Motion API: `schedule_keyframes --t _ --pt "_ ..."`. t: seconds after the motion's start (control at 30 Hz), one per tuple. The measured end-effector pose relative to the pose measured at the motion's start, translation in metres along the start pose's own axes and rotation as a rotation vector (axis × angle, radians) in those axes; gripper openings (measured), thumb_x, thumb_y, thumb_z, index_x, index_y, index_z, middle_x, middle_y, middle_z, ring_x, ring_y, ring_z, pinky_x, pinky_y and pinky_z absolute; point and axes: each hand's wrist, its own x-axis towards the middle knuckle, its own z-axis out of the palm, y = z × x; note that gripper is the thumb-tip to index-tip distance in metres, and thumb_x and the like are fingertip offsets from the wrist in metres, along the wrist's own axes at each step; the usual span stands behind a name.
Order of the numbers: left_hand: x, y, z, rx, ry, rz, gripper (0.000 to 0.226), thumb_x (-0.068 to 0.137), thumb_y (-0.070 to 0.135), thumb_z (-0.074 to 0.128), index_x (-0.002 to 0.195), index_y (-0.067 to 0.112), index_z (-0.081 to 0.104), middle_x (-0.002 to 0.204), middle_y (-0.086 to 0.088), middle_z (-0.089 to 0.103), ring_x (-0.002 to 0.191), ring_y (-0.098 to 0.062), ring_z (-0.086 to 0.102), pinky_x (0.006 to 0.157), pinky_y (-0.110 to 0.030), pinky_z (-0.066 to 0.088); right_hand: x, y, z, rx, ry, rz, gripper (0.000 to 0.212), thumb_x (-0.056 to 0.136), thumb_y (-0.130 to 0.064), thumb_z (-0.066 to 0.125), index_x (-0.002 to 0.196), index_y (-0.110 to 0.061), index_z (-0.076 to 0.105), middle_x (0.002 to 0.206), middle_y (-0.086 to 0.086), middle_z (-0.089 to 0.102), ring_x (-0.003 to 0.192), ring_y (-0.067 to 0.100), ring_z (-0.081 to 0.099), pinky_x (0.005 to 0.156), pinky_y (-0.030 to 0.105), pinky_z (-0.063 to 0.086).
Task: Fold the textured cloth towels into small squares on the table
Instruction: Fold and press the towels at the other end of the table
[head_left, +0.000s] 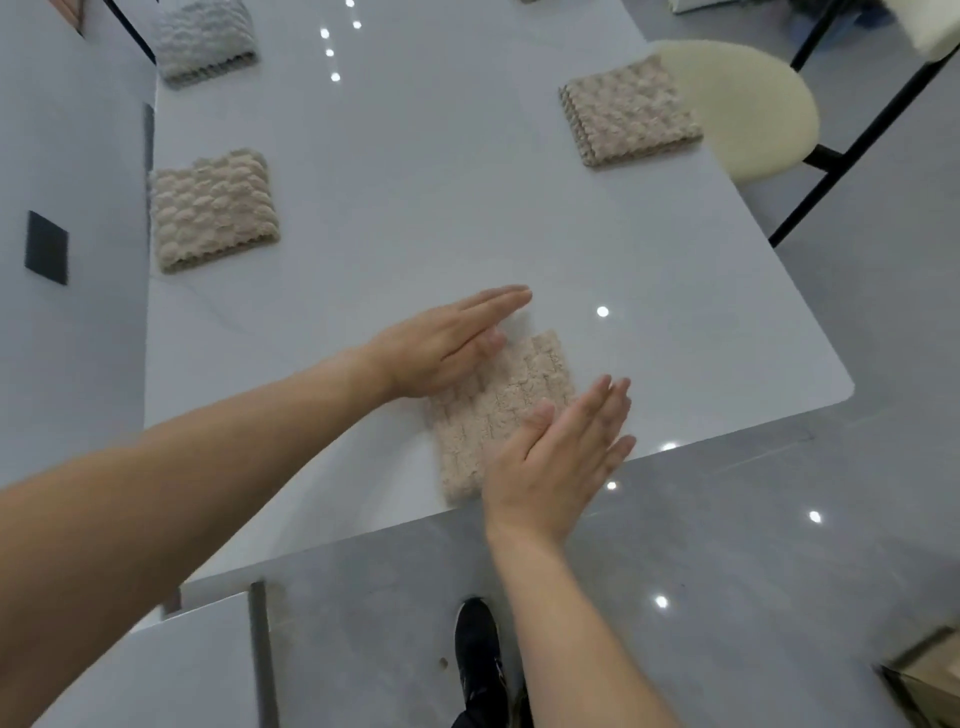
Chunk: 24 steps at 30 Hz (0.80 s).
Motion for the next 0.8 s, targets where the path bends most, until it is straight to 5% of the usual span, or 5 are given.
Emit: schedule_keyframes --t 0.23,0.57,0.67,0.8 --pt "0.025 -0.023 0.013 0.275 -0.202 0.271 0.056 0.105 0.038 0.025 0.156 0.015 0.020 0.163 0.000 0.018 0.151 -0.013 0.006 0.123 -0.037 0.009 0.007 0.004 0.018 -0.091 0.043 -0.021 0.064 0.098 -0.033 0.023 0.154 -0.004 0.009 0.162 0.009 0.005 0.150 0.020 0.000 0.121 0.045 -0.003" --pt "0.029 -0.028 0.014 0.402 -0.190 0.282 0.055 0.106 0.041 0.019 0.157 0.022 0.016 0.164 0.008 0.012 0.151 -0.009 -0.001 0.123 -0.033 0.000 0.006 0.027 0.021 -0.261 -0.039 -0.088 0.066 0.098 -0.037 0.020 0.153 -0.001 0.011 0.162 0.012 0.005 0.150 0.024 0.001 0.121 0.047 0.000" --pt "0.027 -0.033 0.004 0.477 -0.162 0.220 0.057 0.104 0.046 0.014 0.157 0.025 0.015 0.163 0.009 0.011 0.151 -0.010 0.001 0.123 -0.033 -0.001 0.012 0.044 0.006 -0.310 -0.091 -0.089 0.068 0.096 -0.039 0.014 0.153 -0.002 0.007 0.162 0.012 0.002 0.150 0.023 -0.002 0.121 0.045 -0.003" --pt "0.009 -0.035 -0.005 0.489 0.033 -0.089 0.059 0.104 0.044 0.014 0.157 0.018 0.014 0.164 0.000 0.012 0.151 -0.014 0.002 0.123 -0.032 -0.002 0.045 0.053 -0.028 -0.321 -0.082 -0.153 0.068 0.096 -0.038 0.016 0.152 0.000 0.015 0.161 0.014 0.009 0.149 0.026 0.004 0.121 0.042 -0.004"
